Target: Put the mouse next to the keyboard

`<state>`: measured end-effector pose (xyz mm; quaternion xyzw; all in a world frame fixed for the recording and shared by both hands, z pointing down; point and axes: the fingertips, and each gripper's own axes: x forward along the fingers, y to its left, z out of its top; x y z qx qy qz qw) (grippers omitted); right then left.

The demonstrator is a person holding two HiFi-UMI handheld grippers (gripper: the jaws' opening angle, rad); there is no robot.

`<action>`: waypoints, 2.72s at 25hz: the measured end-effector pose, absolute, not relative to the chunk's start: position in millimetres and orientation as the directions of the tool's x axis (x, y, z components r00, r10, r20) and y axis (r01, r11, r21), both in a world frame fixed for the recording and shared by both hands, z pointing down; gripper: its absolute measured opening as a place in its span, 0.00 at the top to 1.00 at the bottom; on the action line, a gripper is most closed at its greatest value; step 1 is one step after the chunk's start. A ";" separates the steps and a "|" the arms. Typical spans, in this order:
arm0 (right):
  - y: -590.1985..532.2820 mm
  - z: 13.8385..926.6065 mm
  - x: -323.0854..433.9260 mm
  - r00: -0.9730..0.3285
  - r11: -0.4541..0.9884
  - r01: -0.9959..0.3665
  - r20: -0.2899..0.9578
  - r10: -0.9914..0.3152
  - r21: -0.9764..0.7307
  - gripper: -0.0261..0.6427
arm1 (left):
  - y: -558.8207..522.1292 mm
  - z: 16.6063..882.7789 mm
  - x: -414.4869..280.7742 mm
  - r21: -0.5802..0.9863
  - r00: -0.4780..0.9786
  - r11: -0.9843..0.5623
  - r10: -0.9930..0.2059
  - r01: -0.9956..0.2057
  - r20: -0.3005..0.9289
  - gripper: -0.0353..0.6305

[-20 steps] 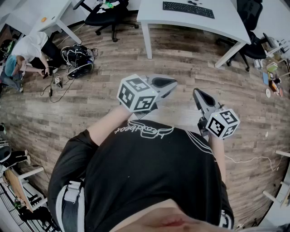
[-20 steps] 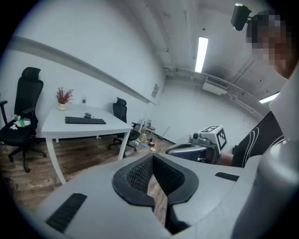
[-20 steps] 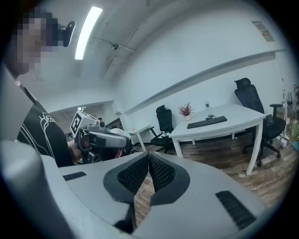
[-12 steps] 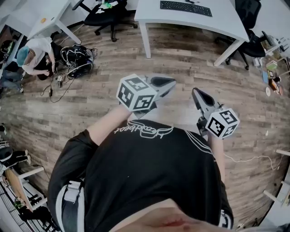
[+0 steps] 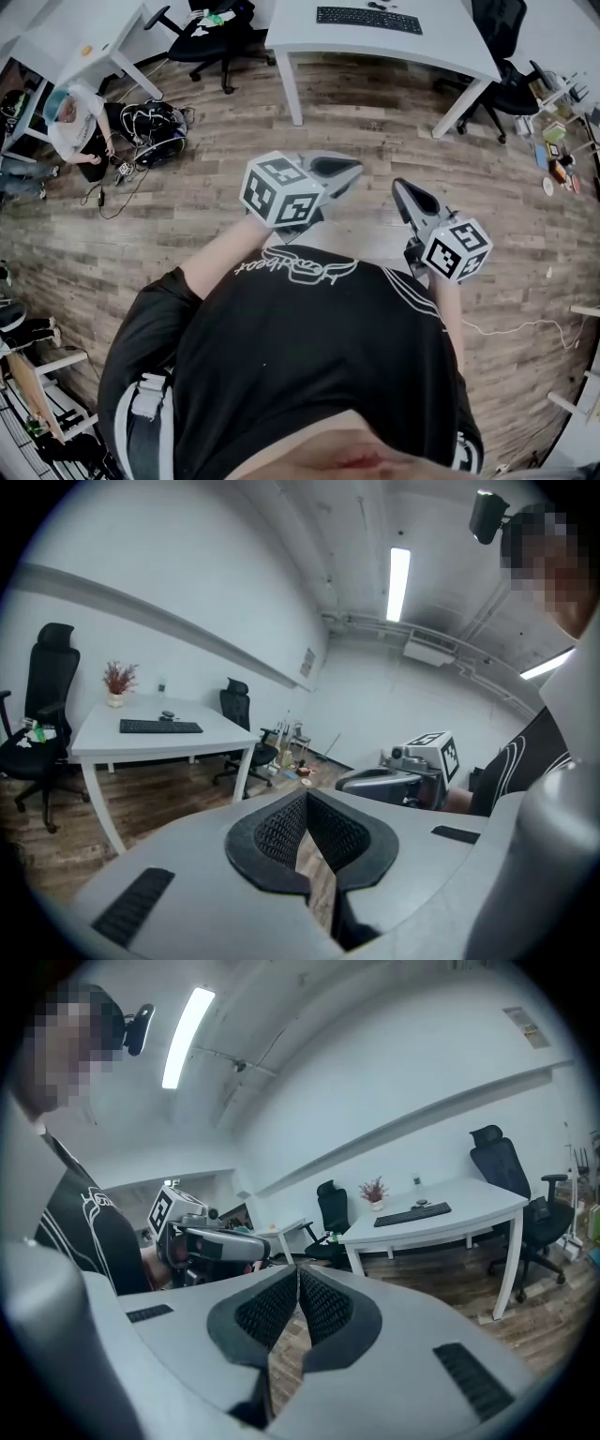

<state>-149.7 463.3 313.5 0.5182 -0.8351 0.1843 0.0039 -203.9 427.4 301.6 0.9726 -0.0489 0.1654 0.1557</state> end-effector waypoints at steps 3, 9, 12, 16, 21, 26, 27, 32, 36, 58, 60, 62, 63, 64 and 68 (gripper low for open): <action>475.7 310.0 -142.1 -0.479 0.407 -0.851 0.174 -0.860 -0.330 0.94 | 439.7 299.5 -194.0 0.277 0.946 -0.951 -0.041 -0.135 0.321 0.94; 492.6 310.6 -125.1 -0.469 0.397 -0.855 0.169 -0.867 -0.334 0.94 | 454.1 300.9 -176.9 0.288 0.953 -0.950 -0.028 -0.118 0.300 0.94; 496.2 313.1 -120.6 -0.468 0.392 -0.851 0.166 -0.868 -0.350 0.94 | 456.0 302.9 -171.2 0.296 0.954 -0.948 -0.019 -0.112 0.300 0.94; 484.0 323.7 -115.1 -0.463 0.381 -0.855 0.188 -0.866 -0.352 0.94 | 443.3 309.7 -166.0 0.306 0.956 -0.946 -0.015 -0.109 0.293 0.94; 435.7 338.1 -93.8 -0.441 0.354 -0.874 0.234 -0.867 -0.334 0.94 | 396.1 315.6 -149.8 0.363 0.964 -0.926 -0.003 -0.104 0.267 0.94; 356.6 337.0 -66.6 -0.439 0.354 -0.878 0.247 -0.864 -0.322 0.94 | 311.0 315.3 -130.0 0.410 0.972 -0.904 -0.026 -0.124 0.236 0.94; 337.2 336.6 -60.8 -0.436 0.353 -0.881 0.250 -0.865 -0.316 0.94 | 290.8 314.9 -125.6 0.414 0.972 -0.901 -0.030 -0.127 0.233 0.94; 227.1 342.5 -34.4 -0.431 0.331 -0.879 0.277 -0.859 -0.343 0.94 | 179.1 317.0 -97.6 0.387 0.963 -0.912 -0.030 -0.137 0.269 0.94; 127.2 346.6 -16.4 -0.435 0.318 -0.873 0.294 -0.851 -0.370 0.94 | 77.6 321.6 -75.7 0.441 0.957 -0.888 0.001 -0.133 0.290 0.94; -125.7 366.2 30.4 -0.462 0.353 -0.877 0.370 -0.806 -0.326 0.94 | -180.2 348.4 -35.0 0.448 0.945 -0.861 -0.103 -0.240 0.310 0.94; -147.8 365.7 41.6 -0.474 0.366 -0.872 0.378 -0.795 -0.324 0.94 | -200.2 348.0 -24.9 0.439 0.943 -0.862 -0.120 -0.254 0.310 0.94; -170.3 365.9 55.3 -0.485 0.378 -0.868 0.393 -0.781 -0.321 0.94 | -220.3 349.4 -12.9 0.431 0.939 -0.861 -0.134 -0.269 0.318 0.94; -180.9 366.4 62.8 -0.490 0.383 -0.867 0.398 -0.776 -0.320 0.94 | -229.7 351.4 -6.2 0.429 0.936 -0.860 -0.140 -0.277 0.324 0.94; -191.4 367.5 70.3 -0.494 0.388 -0.864 0.402 -0.771 -0.320 0.94 | -238.8 354.0 0.7 0.430 0.933 -0.856 -0.145 -0.286 0.331 0.94; -232.9 375.8 101.7 -0.509 0.397 -0.857 0.422 -0.750 -0.328 0.94 | -274.6 364.7 29.6 0.453 0.925 -0.836 -0.157 -0.311 0.347 0.94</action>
